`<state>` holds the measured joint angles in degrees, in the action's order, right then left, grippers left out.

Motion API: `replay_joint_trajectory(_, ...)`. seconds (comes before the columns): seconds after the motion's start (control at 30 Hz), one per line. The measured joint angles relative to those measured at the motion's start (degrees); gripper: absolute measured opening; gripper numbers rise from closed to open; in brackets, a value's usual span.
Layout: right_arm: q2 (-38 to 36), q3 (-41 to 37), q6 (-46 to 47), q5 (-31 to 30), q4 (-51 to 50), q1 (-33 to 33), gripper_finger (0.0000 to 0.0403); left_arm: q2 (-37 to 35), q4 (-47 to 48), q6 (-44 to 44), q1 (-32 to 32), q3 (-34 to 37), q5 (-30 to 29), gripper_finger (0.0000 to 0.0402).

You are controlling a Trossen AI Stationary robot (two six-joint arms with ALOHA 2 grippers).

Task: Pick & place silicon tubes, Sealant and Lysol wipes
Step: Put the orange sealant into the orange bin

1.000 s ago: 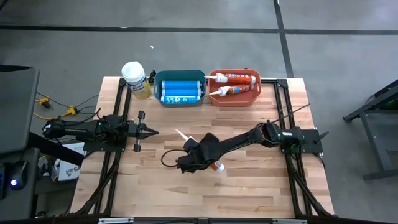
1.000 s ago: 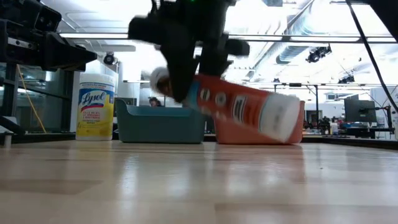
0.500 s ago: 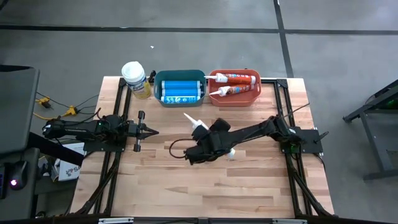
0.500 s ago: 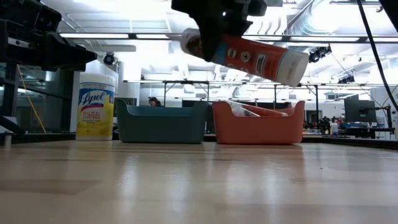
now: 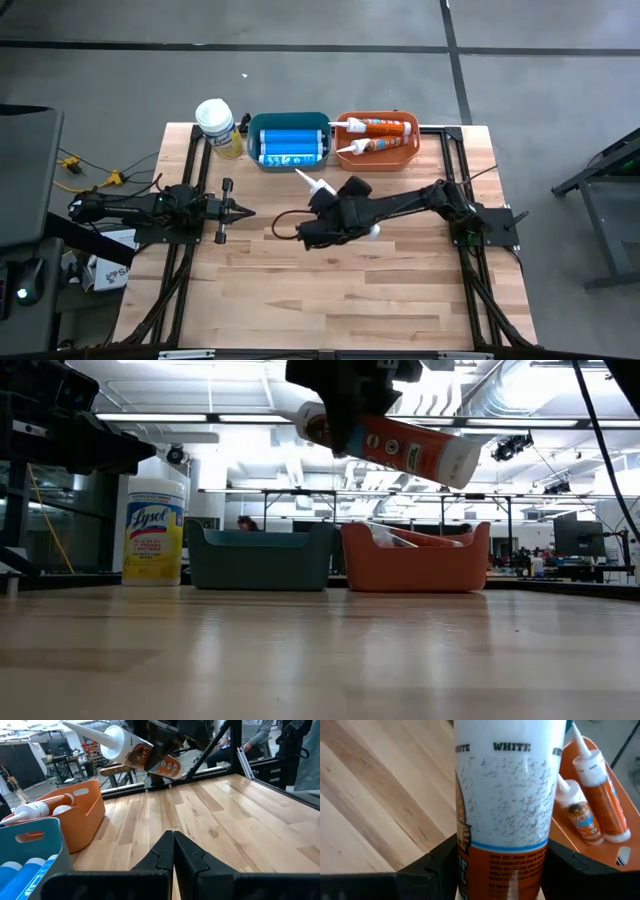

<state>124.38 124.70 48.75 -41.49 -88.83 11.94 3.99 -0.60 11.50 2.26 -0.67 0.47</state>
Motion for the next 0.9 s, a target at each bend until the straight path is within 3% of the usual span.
replay_joint_trajectory(0.4,-0.1,-1.4,-3.7,-0.7,8.9,-0.1,0.0203,0.0,0.0,0.0,0.0,0.0,0.0,0.0)
replay_joint_trajectory(0.6,-3.7,-15.6,-5.9,2.0,25.0,-0.7,0.0203,0.0,0.0,0.0,0.0,0.0,0.0,0.0)
replay_joint_trajectory(0.9,-18.1,-38.0,-11.5,2.5,43.9,-1.1,0.0203,0.0,0.0,0.0,0.0,0.0,0.0,0.0)
